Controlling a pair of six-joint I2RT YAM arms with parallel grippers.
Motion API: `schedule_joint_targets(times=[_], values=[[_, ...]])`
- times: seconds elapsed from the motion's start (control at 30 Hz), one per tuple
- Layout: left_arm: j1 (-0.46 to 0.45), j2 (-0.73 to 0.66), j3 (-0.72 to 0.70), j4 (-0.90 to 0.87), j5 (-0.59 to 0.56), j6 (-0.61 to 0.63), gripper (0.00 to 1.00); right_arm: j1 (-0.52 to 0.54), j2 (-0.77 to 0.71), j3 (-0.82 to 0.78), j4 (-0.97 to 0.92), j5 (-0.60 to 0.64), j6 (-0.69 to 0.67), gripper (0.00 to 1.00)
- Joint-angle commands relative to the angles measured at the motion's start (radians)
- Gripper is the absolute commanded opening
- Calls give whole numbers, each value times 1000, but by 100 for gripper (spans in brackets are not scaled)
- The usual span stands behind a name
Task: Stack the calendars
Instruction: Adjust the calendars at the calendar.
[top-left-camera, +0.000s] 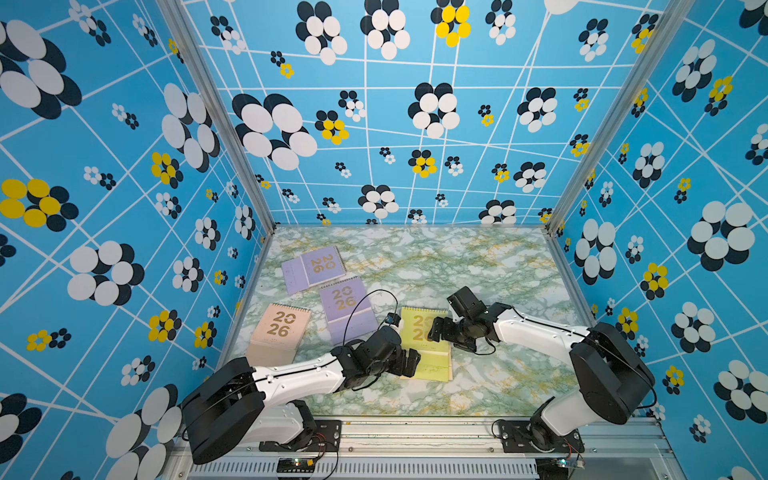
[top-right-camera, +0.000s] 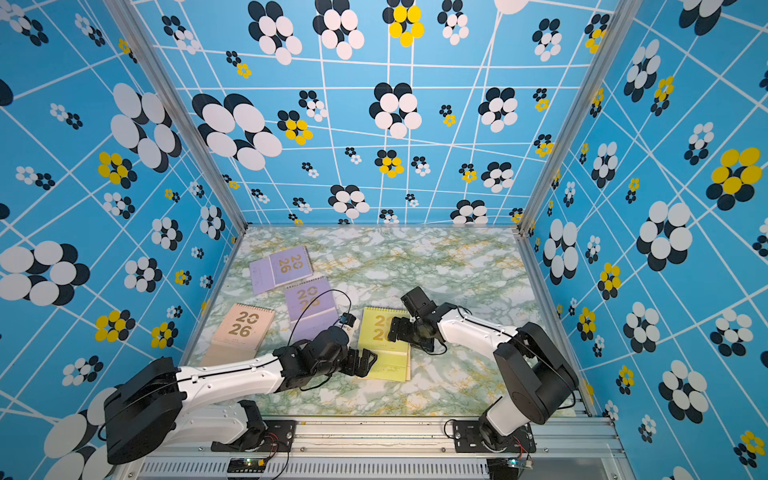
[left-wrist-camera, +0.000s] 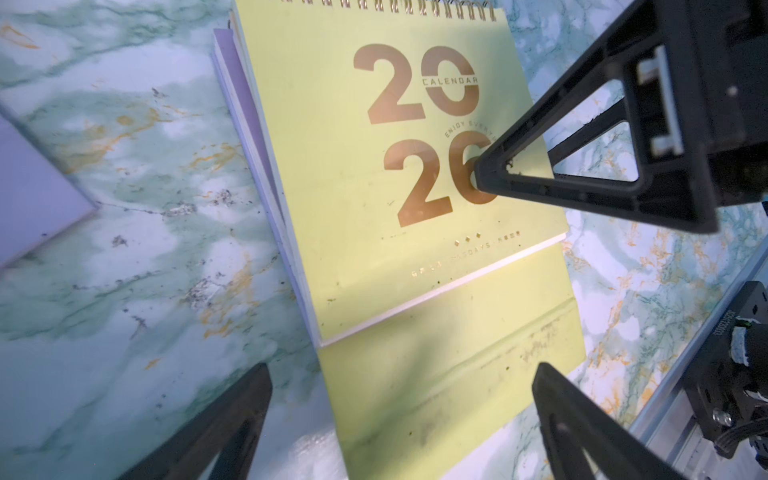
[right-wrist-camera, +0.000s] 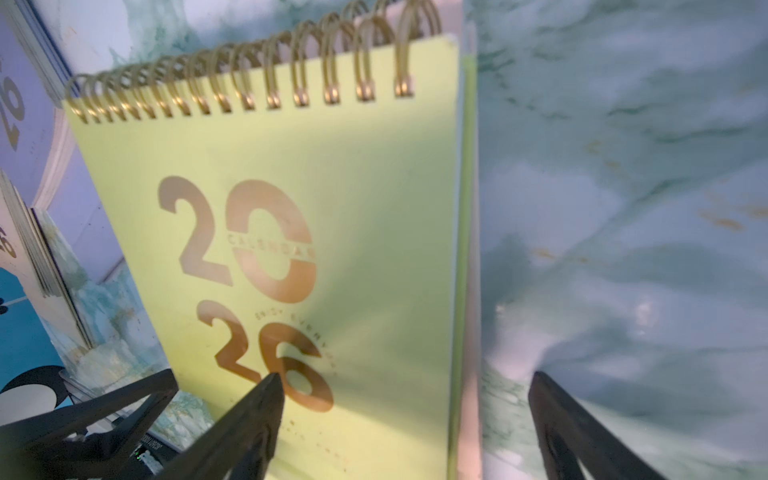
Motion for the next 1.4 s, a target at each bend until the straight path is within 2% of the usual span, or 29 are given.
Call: schedule_joint_targets(times=[0.0, 0.73, 1.2, 1.37], values=[[-9, 11, 26, 13, -3, 7, 100, 16, -12, -5, -18, 6, 10, 94], [-70, 62, 56, 42, -2, -16, 100, 64, 24, 36, 7, -1, 44, 95], [-75, 50, 53, 35, -15, -14, 99, 80, 43, 62, 1, 3, 51, 96], [-64, -12, 49, -36, -93, 5, 100, 72, 23, 68, -37, 37, 32, 96]])
